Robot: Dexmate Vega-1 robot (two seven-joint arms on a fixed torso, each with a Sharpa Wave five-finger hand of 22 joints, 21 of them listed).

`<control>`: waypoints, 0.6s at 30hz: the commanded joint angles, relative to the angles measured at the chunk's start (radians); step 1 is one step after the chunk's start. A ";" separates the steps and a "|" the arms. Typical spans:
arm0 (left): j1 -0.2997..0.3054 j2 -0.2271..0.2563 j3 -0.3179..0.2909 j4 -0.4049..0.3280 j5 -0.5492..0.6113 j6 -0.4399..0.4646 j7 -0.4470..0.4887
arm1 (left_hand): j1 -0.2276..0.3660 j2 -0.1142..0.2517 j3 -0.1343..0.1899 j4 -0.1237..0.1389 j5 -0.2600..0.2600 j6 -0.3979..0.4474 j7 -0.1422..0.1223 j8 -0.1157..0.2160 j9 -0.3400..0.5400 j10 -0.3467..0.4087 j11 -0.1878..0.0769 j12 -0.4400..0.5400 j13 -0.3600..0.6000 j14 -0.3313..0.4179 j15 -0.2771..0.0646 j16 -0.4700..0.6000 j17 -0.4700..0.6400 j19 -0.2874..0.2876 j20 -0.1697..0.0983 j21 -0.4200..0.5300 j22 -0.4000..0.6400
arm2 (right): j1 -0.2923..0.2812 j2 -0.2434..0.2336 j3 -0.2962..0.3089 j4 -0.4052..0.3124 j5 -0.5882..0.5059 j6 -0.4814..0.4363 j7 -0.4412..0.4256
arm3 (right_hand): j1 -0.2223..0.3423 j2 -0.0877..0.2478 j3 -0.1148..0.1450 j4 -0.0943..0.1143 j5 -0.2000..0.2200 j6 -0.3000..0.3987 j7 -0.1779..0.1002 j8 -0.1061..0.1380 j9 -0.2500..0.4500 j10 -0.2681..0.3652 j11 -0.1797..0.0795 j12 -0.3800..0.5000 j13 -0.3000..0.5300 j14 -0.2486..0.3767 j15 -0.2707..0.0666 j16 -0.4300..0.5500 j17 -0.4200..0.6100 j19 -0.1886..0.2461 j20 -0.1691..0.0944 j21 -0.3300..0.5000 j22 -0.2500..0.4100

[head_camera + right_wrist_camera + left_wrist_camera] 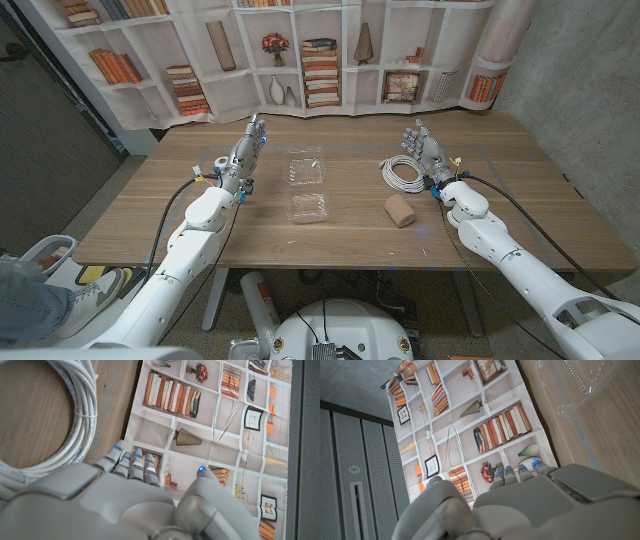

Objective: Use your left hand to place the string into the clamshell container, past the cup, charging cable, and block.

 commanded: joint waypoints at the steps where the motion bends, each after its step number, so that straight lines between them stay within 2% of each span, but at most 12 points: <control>1: 0.042 0.020 -0.015 -0.029 -0.011 -0.040 0.003 | 0.012 0.002 -0.001 -0.005 0.006 0.012 0.002 0.010 0.001 0.005 0.000 0.007 0.004 0.010 -0.003 0.010 0.002 -0.033 -0.018 0.008 0.001 | 0.000 0.001 -0.002 -0.003 -0.004 0.004 0.000 | 0.005 0.006 0.000 -0.004 -0.004 0.005 0.000 0.002 0.003 0.007 -0.003 -0.002 0.003 0.007 0.007 0.000 0.005 0.012 -0.004 -0.003 0.003; 18: 0.095 0.037 -0.044 -0.056 -0.043 -0.107 0.002 | 0.024 0.007 -0.003 -0.010 0.006 0.028 0.004 0.011 0.001 0.024 -0.004 0.009 0.004 0.027 -0.003 0.009 0.002 -0.020 -0.013 0.007 0.002 | 0.006 0.002 -0.011 -0.015 -0.020 -0.003 -0.013 | 0.006 0.008 -0.001 -0.006 -0.006 0.007 0.000 0.001 0.003 0.009 -0.002 -0.003 0.003 0.011 0.007 0.000 0.005 0.015 -0.004 -0.009 0.003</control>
